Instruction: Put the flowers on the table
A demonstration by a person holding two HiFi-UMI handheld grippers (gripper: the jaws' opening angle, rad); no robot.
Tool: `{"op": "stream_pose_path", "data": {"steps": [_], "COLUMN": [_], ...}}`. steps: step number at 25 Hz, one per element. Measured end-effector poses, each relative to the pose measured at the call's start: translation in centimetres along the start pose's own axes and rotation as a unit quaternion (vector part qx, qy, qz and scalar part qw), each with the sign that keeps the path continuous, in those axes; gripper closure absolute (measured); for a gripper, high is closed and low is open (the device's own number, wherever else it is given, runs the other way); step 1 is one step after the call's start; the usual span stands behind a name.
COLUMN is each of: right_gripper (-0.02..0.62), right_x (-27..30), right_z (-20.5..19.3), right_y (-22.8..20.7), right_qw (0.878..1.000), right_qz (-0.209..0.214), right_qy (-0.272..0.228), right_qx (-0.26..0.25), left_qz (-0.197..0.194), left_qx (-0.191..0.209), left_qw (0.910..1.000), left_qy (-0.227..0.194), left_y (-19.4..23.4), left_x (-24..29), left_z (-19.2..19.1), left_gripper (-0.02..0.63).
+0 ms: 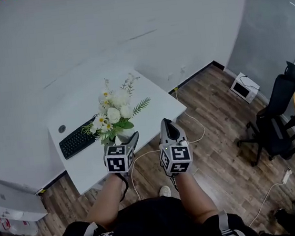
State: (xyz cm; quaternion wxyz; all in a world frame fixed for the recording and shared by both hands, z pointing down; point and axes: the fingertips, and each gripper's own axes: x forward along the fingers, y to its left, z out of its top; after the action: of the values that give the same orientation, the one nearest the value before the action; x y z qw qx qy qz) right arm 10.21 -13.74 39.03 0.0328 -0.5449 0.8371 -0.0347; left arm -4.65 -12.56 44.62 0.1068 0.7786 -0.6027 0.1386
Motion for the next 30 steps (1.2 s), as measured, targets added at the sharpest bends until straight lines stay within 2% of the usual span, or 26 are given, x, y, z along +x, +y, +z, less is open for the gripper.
{"op": "stream_pose_path", "data": {"steps": [7,12,19,30], "right_gripper": [0.591,0.591,0.591,0.591], "right_x": [6.7,10.2,15.4,27.7], "right_z": [0.0,-0.4,-2.2,-3.9], "right_y": [-6.4,-8.1,-8.1,-9.8], "right_qw": [0.999,0.999,0.999,0.999], "right_qz": [0.031,0.04,0.036,0.001], "right_qy": [0.014,0.021,0.034,0.051], "right_qx": [0.006,0.01,0.008,0.001], "left_qz": [0.023,0.023,0.027,-0.005], "left_qx": [-0.017,-0.05,-0.049,-0.031], "left_qw": [0.9995,0.9983,0.998,0.9991], "left_qy": [0.012,0.016,0.028,0.029], "left_y": [-1.4,-0.5,3.7,12.8], "left_x": [8.2,11.6,16.8,31.2], "left_z": [2.4,2.9,2.4,5.0], "left_gripper": [0.23,0.23,0.23,0.23]}}
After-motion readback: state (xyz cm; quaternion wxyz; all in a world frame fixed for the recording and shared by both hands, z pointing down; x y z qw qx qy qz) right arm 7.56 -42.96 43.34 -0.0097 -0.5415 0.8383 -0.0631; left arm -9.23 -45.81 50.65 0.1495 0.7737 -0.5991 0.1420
